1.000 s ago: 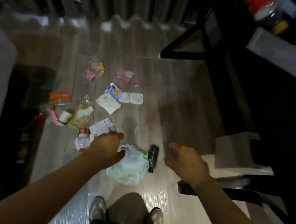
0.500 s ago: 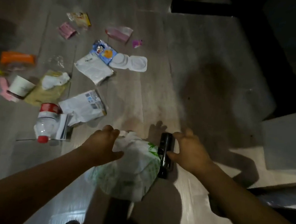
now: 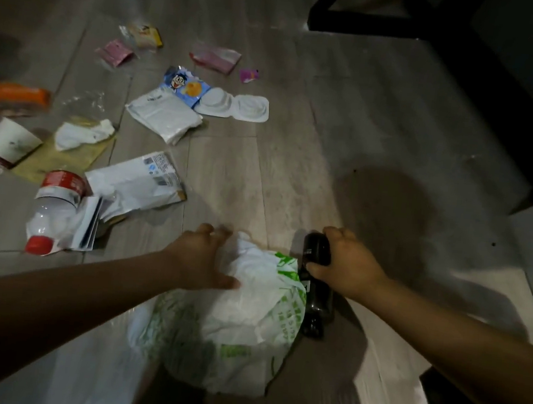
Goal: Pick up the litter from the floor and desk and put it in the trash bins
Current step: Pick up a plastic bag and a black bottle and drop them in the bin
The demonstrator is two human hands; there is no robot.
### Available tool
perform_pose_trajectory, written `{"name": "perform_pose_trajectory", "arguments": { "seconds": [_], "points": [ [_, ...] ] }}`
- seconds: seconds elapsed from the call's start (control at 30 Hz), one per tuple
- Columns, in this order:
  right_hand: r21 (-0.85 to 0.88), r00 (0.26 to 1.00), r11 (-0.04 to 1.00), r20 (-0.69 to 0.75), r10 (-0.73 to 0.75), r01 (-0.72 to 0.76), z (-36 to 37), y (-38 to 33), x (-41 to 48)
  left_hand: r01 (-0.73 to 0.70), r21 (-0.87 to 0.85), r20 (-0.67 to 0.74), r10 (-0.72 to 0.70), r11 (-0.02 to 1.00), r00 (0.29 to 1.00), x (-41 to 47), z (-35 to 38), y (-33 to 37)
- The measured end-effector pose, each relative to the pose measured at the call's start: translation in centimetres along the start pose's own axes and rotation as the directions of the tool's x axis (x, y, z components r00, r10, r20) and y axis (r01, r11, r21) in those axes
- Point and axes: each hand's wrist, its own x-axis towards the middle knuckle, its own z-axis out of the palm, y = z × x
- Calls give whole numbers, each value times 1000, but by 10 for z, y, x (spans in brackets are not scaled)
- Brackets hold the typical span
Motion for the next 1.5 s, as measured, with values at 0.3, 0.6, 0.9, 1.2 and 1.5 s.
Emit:
{"name": "perform_pose_trajectory", "arguments": {
  "seconds": [0.3,0.6,0.9,1.2,1.5],
  "points": [
    [122,996,989,-8,91,-89,30,0,12,11,-84,27,-9,996,1000,13,30,-8],
    [205,996,975,7,87,-86,55,6,14,44,-1,-76,-44,999,996,16,67,-19],
    [221,997,972,4,80,-79,49,14,15,19,-178,-80,-34,984,996,18,55,-11],
    [342,993,935,-22,112,-98,18,10,11,32,-354,-300,-146,935,943,10,15,-19],
    [521,955,852,-273,118,44,-95,-42,35,39,-439,-490,-275,897,827,10,-132,-1]
  ]
}}
